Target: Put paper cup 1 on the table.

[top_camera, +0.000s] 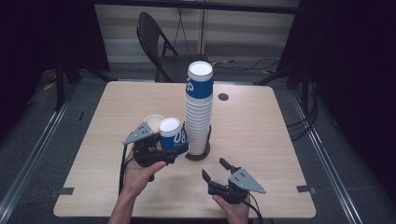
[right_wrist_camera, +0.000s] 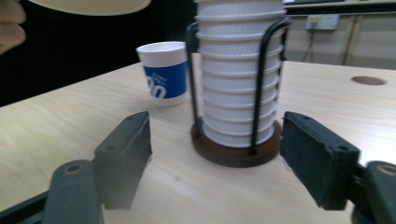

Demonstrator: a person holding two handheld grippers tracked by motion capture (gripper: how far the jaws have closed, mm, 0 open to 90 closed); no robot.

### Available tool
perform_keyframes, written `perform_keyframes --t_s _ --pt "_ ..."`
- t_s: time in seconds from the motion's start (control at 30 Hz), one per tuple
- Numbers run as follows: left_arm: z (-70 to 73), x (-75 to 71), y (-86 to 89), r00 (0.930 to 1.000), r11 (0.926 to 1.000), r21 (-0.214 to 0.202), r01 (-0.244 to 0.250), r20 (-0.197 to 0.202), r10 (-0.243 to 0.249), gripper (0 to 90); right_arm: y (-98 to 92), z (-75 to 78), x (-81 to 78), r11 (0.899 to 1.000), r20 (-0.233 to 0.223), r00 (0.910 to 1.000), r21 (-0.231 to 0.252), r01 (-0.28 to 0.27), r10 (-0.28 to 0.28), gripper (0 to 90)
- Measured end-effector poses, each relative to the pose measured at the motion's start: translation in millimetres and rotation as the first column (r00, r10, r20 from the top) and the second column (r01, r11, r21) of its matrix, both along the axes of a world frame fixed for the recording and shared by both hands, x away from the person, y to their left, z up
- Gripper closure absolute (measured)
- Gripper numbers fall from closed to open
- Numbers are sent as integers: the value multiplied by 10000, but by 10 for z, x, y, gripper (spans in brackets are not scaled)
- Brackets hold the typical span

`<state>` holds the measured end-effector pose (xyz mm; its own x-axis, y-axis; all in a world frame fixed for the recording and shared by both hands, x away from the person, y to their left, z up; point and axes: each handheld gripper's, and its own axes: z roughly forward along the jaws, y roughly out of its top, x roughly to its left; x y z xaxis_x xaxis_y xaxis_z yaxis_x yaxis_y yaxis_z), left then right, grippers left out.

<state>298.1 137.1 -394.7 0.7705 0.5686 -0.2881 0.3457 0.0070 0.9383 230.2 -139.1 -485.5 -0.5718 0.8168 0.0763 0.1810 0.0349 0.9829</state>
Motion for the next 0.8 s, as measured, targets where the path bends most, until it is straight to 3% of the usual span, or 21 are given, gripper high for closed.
perform_keyframes --t_s 0.3,0.47,0.8 --pt "-107 -78 -74 9981 9996 -12 277 -544 -277 207 145 26 -39 9985 272 9981 -33 -553 553 336" --pt "-180 -107 -135 9938 9974 -330 640 -892 -668 207 199 54 -60 9981 495 9970 101 -603 598 364" --pt "-303 -131 -265 9835 9945 -678 798 -1573 -896 207 248 78 -88 9993 1086 9937 221 -308 282 432"
